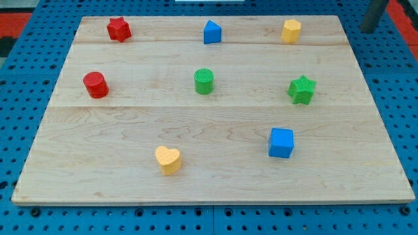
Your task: Push the green star into the blue cube
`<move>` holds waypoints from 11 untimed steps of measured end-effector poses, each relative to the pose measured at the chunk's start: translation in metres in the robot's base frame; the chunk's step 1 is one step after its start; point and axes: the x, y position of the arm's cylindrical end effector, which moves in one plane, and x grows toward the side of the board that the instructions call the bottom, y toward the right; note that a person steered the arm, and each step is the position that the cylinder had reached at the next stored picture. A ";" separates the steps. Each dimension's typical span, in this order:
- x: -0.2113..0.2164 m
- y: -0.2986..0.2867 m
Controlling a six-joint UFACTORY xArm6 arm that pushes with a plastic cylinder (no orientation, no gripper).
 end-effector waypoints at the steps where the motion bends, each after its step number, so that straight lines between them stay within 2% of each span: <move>1: 0.045 -0.033; 2: 0.084 -0.092; 4: 0.096 -0.161; 6: 0.165 -0.168; 7: 0.185 -0.154; 8: 0.185 -0.160; 9: 0.190 -0.198; 11: 0.219 -0.193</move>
